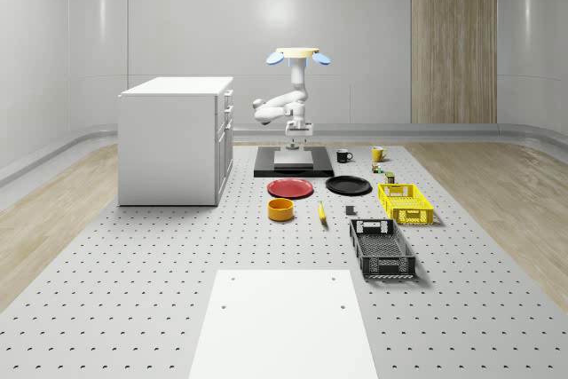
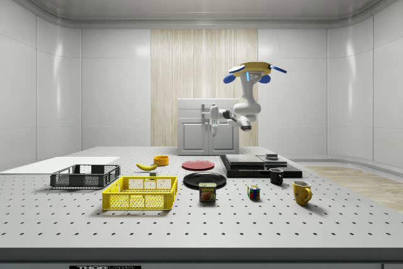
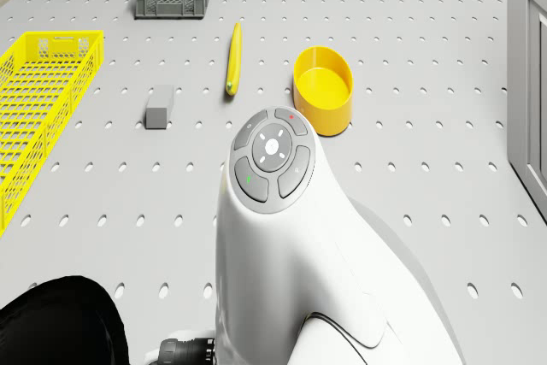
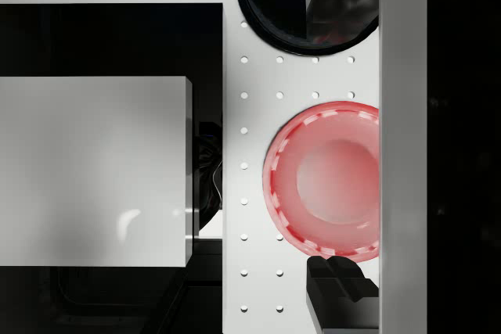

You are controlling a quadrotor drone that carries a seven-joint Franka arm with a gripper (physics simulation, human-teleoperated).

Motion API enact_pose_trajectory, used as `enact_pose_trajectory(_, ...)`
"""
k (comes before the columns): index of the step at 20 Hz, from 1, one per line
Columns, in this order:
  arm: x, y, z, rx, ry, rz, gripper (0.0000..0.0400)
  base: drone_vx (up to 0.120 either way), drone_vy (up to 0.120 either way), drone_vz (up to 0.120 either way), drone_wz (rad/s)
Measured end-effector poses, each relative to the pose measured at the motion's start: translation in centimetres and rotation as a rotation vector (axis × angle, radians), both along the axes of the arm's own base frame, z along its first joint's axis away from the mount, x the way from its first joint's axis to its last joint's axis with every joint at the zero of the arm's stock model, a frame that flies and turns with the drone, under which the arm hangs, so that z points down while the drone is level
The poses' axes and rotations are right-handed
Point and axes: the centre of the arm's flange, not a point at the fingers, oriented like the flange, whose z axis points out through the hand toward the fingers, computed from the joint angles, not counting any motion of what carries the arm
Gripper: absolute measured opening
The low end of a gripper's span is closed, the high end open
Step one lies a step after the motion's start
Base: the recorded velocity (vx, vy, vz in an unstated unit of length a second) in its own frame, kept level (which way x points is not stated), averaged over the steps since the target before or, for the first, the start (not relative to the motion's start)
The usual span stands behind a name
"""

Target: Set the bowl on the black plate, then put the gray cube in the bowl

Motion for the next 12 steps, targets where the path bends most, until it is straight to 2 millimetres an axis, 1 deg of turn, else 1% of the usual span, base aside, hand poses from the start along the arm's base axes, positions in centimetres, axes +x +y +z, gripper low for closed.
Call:
enact_pose_trajectory(6,0.0,0.0,0.0,0.0,0.0,0.0,0.04,0.12,0.0,0.0,0.0)
enact_pose_trajectory(7,0.0,0.0,0.0,0.0,0.0,0.0,0.04,0.12,0.0,-0.08,0.0)
enact_pose_trajectory(12,0.0,0.0,0.0,0.0,0.0,0.0,0.04,0.12,0.0,-0.12,0.0)
